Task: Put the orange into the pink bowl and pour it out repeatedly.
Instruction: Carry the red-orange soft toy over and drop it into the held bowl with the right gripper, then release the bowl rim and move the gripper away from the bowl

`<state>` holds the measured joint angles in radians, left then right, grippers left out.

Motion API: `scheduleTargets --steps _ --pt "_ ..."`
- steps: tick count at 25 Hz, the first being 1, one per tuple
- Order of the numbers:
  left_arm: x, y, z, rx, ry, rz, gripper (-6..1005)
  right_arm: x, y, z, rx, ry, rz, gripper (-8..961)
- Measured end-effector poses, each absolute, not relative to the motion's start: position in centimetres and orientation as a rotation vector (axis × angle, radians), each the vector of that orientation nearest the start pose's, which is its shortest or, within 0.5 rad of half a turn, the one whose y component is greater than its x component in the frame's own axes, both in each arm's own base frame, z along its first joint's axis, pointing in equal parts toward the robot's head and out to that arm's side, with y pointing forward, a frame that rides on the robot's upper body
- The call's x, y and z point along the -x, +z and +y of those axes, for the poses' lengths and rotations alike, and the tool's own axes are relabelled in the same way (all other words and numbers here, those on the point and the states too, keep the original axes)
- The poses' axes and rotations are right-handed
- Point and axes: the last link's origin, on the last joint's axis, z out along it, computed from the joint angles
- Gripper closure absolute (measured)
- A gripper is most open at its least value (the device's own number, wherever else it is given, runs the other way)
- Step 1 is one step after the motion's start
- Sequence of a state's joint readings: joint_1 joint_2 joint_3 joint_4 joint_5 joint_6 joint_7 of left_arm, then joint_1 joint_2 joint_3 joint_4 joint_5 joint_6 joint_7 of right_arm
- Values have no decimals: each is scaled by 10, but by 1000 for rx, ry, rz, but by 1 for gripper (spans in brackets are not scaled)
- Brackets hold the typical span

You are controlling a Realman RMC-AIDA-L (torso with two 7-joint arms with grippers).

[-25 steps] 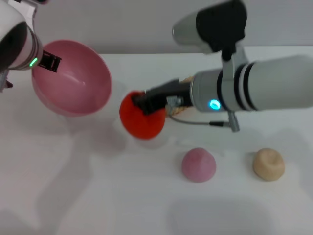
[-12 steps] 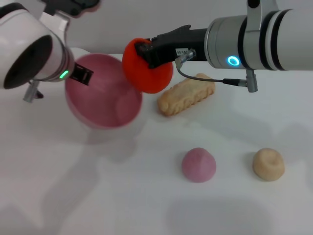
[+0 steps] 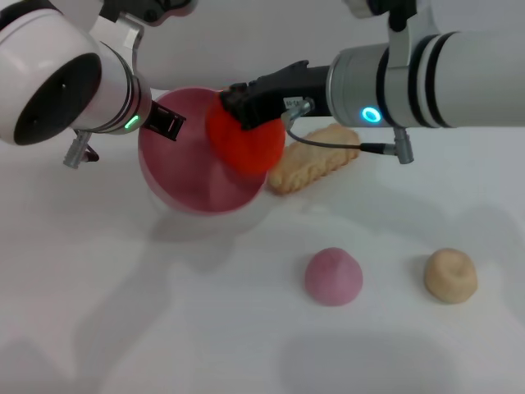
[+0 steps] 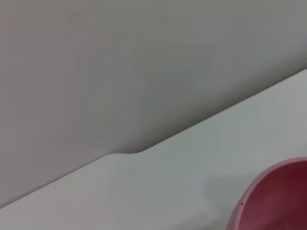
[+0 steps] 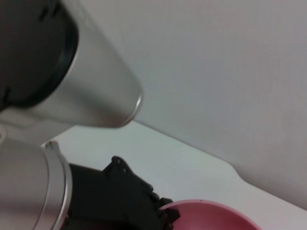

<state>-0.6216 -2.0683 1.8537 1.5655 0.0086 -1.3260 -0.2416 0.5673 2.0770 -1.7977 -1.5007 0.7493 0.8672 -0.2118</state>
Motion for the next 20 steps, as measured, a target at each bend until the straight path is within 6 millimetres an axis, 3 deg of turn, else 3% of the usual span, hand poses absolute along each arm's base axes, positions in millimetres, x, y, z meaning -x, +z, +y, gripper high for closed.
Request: scheduleTargets --steps 8,11,12,13,14,16,20 --pt "121 -7 377 1975 342 -802 952 -65 -54 365 2486 328 756 806" --pt "121 -8 376 1985 334 -802 952 -74 -45 376 2403 345 687 665" --pt "121 -9 376 1992 332 -804 952 -79 -39 380 2357 347 655 618" --pt "121 -10 376 2000 331 -806 952 -93 -18 392 2208 380 563 571" --pt "122 -10 375 2006 330 -809 952 -93 -18 392 2208 380 563 501" --pt "122 -11 375 2016 323 -817 952 -110 9 397 2032 460 466 362" --pt "124 -12 375 2026 318 -832 953 -139 53 381 1746 592 275 321"
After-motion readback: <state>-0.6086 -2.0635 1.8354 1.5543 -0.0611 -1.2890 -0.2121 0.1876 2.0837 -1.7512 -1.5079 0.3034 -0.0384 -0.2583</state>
